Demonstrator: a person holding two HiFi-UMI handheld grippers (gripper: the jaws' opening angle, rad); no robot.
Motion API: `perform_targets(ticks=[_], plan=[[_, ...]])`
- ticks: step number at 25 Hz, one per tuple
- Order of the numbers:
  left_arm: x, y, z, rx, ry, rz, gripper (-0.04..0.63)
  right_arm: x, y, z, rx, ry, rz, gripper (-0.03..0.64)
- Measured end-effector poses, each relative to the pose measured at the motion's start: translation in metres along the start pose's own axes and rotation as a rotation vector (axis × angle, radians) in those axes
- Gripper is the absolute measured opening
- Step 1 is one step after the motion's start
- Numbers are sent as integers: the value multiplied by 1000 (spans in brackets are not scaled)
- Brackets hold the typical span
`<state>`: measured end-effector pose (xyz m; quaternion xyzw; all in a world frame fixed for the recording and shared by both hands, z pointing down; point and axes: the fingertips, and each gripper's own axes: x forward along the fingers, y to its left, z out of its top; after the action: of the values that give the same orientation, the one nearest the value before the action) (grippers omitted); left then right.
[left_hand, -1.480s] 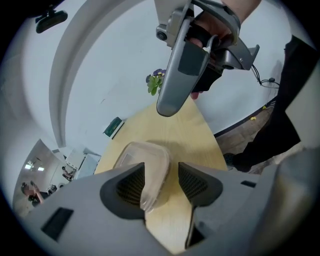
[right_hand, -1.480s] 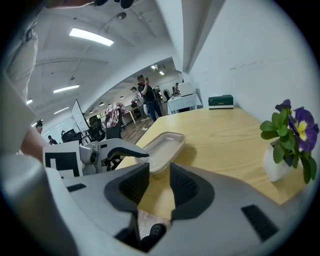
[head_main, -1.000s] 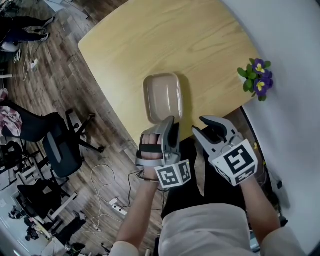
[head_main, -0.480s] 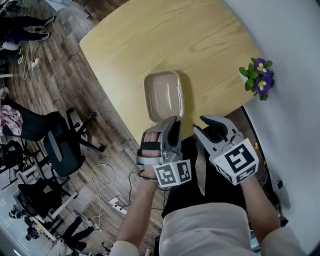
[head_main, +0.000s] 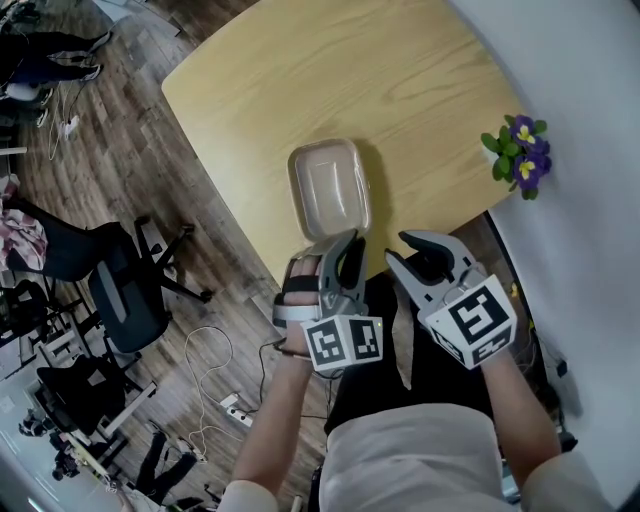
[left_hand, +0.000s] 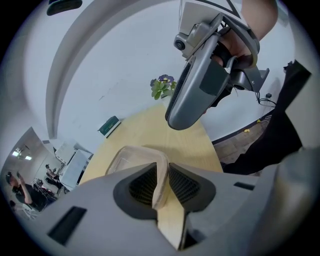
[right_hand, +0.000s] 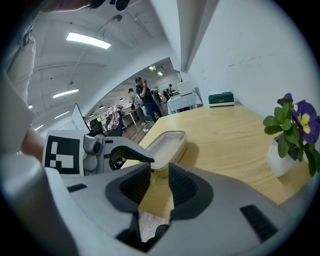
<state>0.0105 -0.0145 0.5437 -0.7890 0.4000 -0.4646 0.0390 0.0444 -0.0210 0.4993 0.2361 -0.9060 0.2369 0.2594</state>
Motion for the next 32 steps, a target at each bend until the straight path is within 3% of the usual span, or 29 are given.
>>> perform_targets(ticks=[3,11,20,32], plan=[[0,-2,1,-28,-3,-16,43,0,0,0,0,-1,0,118],[-1,-3,-5,-44,9,-15,38,-2,-2,-2,8,-1,-4,118],[-5,-1,-2,-218,-15,-78,14,-1,2,-2,16,-4,6,118],[-11,1,3,-377,-51,-157,12,-1,4,-4,21,2,9,118]])
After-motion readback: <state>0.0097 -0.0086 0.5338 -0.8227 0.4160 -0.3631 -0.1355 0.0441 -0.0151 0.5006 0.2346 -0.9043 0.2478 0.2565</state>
